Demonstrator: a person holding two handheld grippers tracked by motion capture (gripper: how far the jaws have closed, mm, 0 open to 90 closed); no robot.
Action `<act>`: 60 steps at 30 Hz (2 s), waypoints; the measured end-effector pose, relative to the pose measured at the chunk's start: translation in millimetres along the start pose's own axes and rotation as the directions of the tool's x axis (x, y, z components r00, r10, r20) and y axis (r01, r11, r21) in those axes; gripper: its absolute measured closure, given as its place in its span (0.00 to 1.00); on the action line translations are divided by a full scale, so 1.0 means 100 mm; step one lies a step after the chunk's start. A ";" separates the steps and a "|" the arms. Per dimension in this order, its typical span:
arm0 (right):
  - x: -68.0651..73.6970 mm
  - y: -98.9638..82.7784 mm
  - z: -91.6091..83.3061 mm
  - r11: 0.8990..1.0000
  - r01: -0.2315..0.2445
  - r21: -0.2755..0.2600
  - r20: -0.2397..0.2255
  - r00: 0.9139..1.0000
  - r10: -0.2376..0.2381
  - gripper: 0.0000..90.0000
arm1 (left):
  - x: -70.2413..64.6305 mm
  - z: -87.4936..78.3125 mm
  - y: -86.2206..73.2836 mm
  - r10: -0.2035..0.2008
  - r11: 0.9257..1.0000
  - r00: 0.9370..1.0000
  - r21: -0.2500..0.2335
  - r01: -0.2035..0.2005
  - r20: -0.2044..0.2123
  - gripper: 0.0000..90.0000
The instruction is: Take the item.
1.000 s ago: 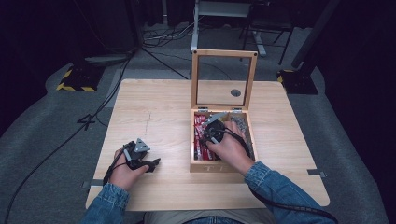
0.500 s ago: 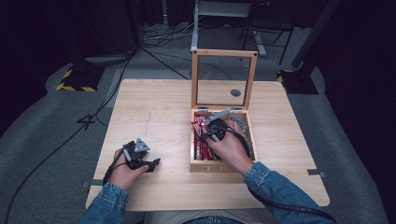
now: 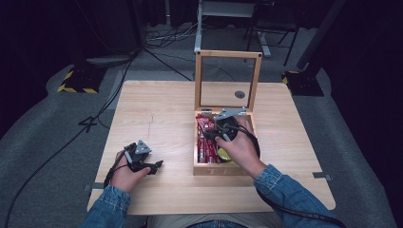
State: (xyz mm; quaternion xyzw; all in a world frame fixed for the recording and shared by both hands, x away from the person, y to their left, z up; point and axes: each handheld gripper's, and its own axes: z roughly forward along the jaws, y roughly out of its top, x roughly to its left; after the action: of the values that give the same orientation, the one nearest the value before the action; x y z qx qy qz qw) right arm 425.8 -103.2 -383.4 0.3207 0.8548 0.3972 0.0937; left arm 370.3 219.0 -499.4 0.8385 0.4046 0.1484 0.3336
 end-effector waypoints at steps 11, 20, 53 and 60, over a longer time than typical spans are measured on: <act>-0.09 0.00 -0.31 0.996 -0.012 -0.088 -0.003 1.000 0.011 0.92 | 0.07 0.02 -0.02 0.016 0.999 1.000 -0.030 -0.016 0.013 0.29; -0.20 -0.05 -0.60 0.991 -0.028 -0.130 0.026 0.999 0.032 0.92 | 0.09 0.03 -0.02 0.021 0.999 1.000 -0.032 -0.021 0.016 0.27; -0.92 -0.54 -1.41 0.978 -0.111 -0.179 0.173 0.975 0.142 0.91 | 0.11 0.05 0.00 0.017 0.999 1.000 -0.029 -0.017 0.019 0.24; -1.12 -0.72 -1.45 0.973 -0.139 -0.182 0.205 0.963 0.176 0.91 | 0.11 0.05 0.00 0.018 0.999 1.000 -0.028 -0.018 0.019 0.24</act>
State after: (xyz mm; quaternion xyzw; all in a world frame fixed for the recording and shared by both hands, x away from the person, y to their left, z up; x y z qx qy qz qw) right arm 418.4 -297.2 -351.0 0.4207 0.7749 0.4352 0.1820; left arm 380.0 225.2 -503.3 0.8386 0.3917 0.1491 0.3479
